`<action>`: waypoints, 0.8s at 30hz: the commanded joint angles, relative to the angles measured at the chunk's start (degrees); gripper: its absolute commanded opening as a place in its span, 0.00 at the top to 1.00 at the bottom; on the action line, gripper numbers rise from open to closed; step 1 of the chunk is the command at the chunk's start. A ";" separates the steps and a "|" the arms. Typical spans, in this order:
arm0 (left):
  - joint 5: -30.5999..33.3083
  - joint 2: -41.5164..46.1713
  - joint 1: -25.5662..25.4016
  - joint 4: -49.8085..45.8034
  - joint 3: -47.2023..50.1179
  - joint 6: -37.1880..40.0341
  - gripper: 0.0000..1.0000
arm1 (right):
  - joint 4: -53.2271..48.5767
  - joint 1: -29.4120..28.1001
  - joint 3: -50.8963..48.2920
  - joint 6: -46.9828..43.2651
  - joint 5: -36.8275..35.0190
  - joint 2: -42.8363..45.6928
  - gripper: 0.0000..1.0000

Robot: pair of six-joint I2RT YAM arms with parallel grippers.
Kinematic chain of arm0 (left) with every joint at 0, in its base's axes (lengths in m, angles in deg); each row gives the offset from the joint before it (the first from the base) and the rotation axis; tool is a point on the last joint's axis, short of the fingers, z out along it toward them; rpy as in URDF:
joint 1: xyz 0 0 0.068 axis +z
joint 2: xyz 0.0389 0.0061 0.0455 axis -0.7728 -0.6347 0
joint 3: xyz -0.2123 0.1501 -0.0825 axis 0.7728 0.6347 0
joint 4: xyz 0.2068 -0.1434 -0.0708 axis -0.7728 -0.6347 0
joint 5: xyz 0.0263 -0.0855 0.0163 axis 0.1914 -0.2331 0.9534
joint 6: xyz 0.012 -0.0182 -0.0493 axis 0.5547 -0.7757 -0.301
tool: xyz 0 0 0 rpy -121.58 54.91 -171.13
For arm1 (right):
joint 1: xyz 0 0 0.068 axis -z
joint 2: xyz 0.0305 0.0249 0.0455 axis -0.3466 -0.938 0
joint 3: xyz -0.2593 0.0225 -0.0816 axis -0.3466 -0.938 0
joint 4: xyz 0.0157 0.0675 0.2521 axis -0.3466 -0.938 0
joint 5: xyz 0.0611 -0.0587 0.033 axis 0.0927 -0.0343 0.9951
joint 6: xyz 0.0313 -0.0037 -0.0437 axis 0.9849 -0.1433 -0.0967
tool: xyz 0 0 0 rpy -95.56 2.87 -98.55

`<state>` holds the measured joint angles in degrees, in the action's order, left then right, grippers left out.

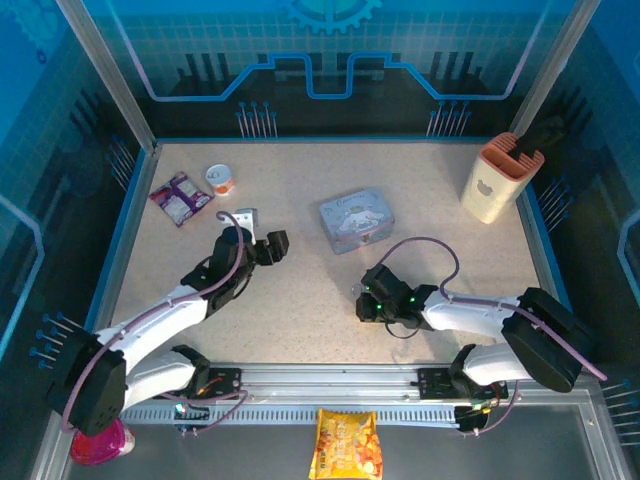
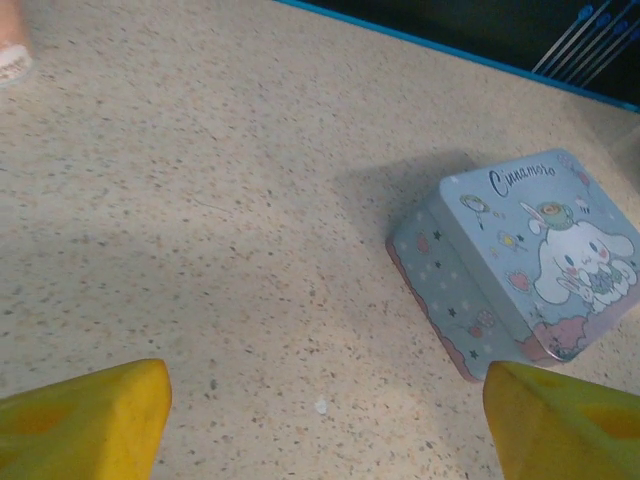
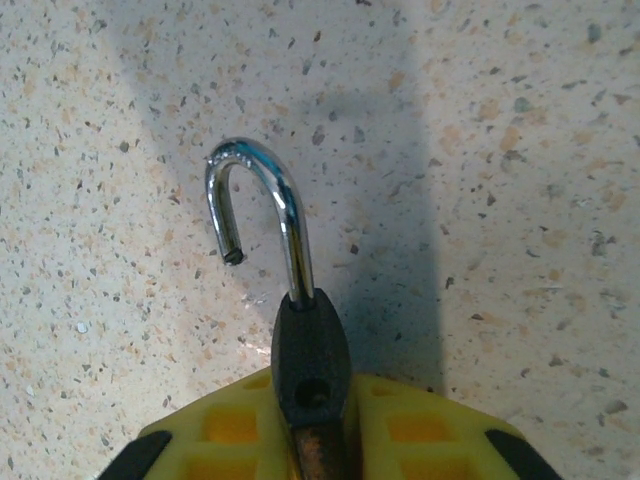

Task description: Unlock the padlock with the key

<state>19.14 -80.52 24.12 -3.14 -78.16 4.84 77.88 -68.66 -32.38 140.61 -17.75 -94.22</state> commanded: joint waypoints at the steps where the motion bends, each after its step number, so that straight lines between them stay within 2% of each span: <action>1: 2.54 1.77 1.94 1.01 1.69 0.14 0.17 | -1.66 -0.57 0.75 -1.00 -0.36 -1.14 0.77; 3: 2.89 2.86 2.70 1.34 2.76 -0.47 0.17 | -2.69 -0.53 0.96 -1.47 -0.87 -0.37 0.69; 7: 4.87 6.11 3.46 1.78 4.57 -0.85 0.17 | -5.75 -0.57 1.44 -2.11 -3.02 2.53 0.48; 12: 8.09 8.95 3.96 0.79 5.44 -0.41 0.13 | -9.88 -0.42 1.45 -3.32 -6.42 8.26 0.31; 20: 14.45 11.19 4.62 -1.67 4.90 -0.62 0.09 | -16.86 0.50 4.46 -5.81 -8.39 14.41 0.22; 24: 22.54 12.52 4.82 -4.49 3.21 -1.56 0.05 | -24.36 2.78 9.01 -8.93 -11.36 19.51 0.15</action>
<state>33.83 -69.46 28.32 -5.28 -73.41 4.18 60.41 -67.59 -27.24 134.69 -25.47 -78.06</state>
